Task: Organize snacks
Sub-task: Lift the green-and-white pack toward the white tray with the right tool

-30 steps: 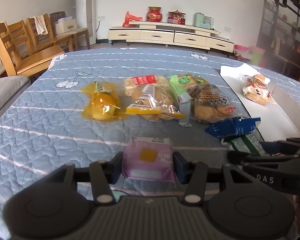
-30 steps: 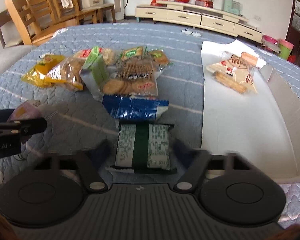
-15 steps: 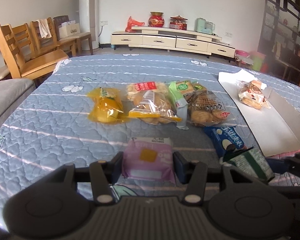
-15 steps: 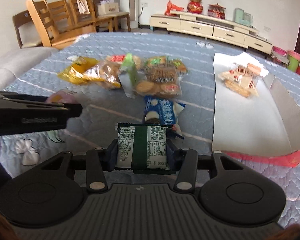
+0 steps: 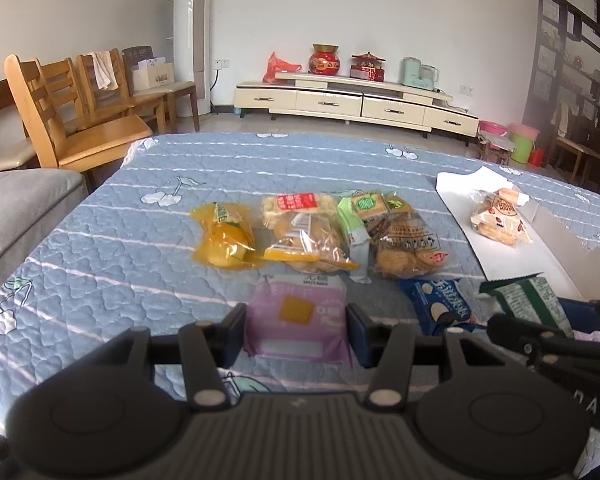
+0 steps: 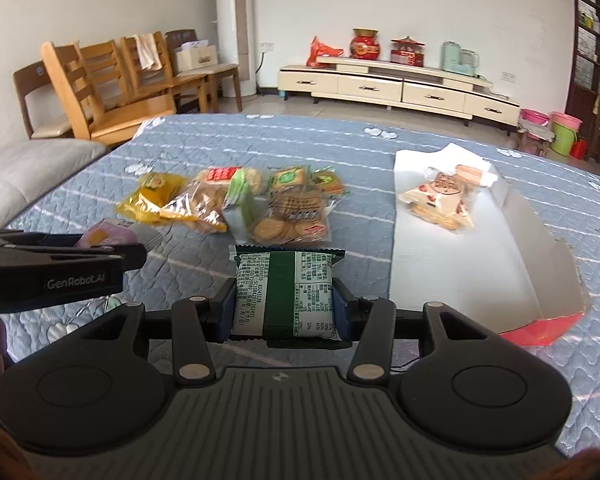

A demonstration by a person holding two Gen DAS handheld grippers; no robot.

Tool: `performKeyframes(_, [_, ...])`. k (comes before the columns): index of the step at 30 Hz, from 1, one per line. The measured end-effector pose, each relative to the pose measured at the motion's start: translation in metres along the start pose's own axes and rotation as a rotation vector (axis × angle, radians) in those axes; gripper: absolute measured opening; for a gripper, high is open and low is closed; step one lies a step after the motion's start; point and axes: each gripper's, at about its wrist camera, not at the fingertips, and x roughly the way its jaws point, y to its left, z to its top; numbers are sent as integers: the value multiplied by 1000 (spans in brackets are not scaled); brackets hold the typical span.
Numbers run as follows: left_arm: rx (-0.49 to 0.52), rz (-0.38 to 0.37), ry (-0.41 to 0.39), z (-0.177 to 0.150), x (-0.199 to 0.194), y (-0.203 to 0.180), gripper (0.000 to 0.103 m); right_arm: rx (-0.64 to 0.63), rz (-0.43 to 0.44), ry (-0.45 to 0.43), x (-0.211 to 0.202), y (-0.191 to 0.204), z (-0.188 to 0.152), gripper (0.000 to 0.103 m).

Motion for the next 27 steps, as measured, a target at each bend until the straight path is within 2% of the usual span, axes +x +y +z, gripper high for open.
performKeyframes(27, [22, -19, -16, 5, -10, -19, 52, 82, -66, -61, -29, -15, -3, 59])
